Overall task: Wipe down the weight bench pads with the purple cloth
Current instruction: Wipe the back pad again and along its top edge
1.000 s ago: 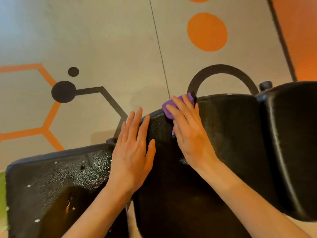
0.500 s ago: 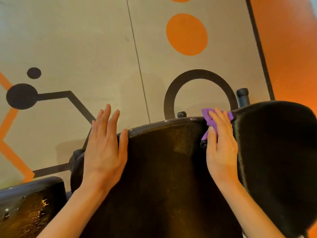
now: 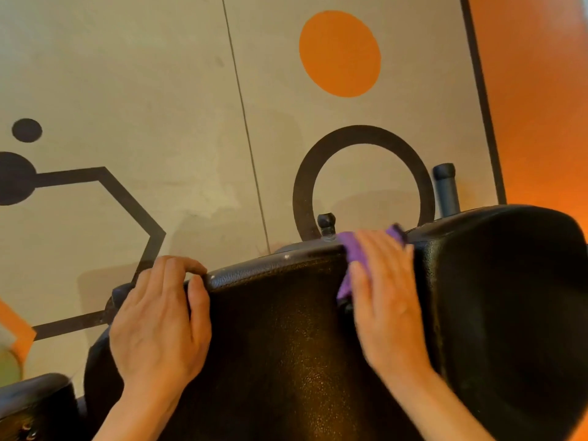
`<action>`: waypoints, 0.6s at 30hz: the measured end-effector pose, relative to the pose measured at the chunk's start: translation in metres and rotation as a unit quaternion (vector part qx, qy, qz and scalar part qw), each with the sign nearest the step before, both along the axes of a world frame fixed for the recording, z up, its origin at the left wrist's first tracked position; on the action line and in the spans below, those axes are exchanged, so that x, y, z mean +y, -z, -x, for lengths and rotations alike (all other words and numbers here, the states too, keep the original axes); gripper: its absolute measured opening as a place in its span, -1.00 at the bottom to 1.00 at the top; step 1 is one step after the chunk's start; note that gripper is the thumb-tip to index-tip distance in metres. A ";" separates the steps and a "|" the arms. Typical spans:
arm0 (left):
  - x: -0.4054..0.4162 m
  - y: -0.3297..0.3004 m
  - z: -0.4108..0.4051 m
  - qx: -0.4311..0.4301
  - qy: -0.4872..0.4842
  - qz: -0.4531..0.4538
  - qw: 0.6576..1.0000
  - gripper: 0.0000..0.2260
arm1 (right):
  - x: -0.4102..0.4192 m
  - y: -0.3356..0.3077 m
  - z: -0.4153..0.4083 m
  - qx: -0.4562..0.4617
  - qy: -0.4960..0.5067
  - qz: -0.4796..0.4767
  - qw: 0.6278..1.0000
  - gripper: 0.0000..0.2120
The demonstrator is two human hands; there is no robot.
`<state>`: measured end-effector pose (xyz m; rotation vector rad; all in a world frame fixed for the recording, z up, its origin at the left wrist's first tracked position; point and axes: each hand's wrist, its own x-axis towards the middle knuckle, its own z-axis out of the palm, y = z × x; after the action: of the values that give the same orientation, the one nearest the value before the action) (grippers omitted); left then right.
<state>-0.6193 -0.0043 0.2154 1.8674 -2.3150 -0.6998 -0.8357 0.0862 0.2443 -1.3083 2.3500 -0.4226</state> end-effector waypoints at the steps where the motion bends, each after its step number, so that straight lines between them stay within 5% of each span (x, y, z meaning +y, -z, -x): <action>1: 0.000 0.000 0.000 -0.001 -0.005 -0.004 1.000 -0.72 | -0.001 -0.001 0.014 -0.005 0.056 -0.002 0.998 -0.67; 4: -0.001 0.001 0.001 -0.006 -0.012 -0.008 1.000 -0.71 | -0.013 -0.003 0.007 0.020 0.114 0.006 0.993 -0.65; 9: -0.001 -0.001 0.002 0.007 -0.009 0.003 1.000 -0.69 | -0.026 -0.006 -0.035 0.010 -0.112 0.019 0.993 -0.62; 14: 0.001 0.003 -0.001 0.010 -0.011 0.011 1.000 -0.74 | -0.014 -0.005 0.020 -0.003 0.071 0.010 0.997 -0.70; 18: 0.002 0.003 -0.003 0.032 -0.001 0.014 0.999 -0.75 | -0.039 -0.005 -0.042 0.044 -0.050 0.012 0.998 -0.67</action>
<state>-0.6168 -0.0023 0.2125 1.8078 -2.2706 -0.7132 -0.7940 0.0476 0.2493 -1.4764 2.3434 -0.3701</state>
